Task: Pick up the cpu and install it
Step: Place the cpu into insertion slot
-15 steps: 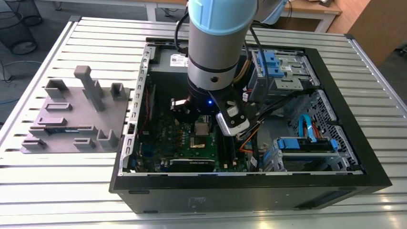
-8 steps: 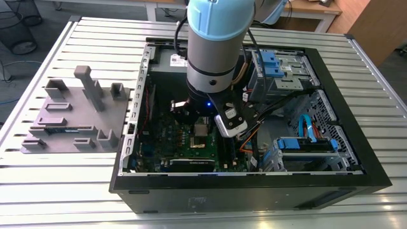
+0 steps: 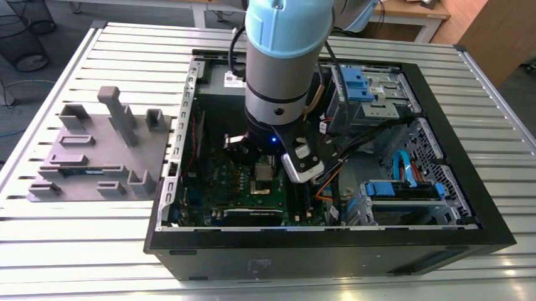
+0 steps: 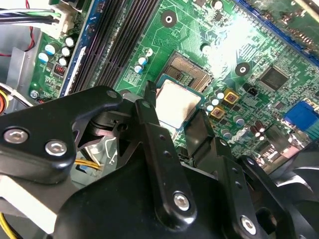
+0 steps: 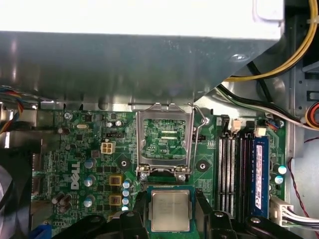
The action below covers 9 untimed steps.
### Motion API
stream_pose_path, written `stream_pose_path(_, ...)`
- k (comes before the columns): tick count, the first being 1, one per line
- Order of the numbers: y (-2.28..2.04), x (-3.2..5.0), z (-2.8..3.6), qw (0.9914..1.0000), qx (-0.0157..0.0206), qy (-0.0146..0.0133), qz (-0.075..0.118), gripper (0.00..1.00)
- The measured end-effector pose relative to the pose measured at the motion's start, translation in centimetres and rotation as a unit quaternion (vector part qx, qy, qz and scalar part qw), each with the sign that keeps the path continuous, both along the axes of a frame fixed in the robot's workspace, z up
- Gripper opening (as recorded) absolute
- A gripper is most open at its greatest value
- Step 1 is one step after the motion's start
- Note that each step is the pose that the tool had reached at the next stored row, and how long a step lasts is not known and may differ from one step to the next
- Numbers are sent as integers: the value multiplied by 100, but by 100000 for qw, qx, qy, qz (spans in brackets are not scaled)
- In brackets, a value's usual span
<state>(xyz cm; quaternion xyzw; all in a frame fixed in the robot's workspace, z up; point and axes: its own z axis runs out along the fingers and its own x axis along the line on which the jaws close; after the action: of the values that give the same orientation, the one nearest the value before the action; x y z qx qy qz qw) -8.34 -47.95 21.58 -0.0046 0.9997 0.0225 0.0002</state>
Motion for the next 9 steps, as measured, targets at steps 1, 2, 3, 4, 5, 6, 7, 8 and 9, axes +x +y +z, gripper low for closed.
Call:
stream_pose_path(1, -5, -1, -4, 100000, 2, 0, -7, 47)
stream_pose_path(2, -11, -4, -9, 100000, 7, -2, -7, 47)
stream_pose_path(3, -15, -7, -13, 100000, 9, -5, -6, 47)
stream_pose_path(4, -21, -9, -16, 100000, 7, -4, -4, 47)
stream_pose_path(5, -27, -11, -19, 100000, 7, -4, 0, 47)
stream_pose_path(6, -34, -12, -22, 100000, 5, -2, 0, 47)
stream_pose_path(7, -39, -14, -26, 100000, 3, -2, -6, 47)
stream_pose_path(8, -40, -15, -33, 100000, 12, -7, -9, 47)
stream_pose_path(9, -42, -17, -39, 100000, 12, -7, -5, 47)
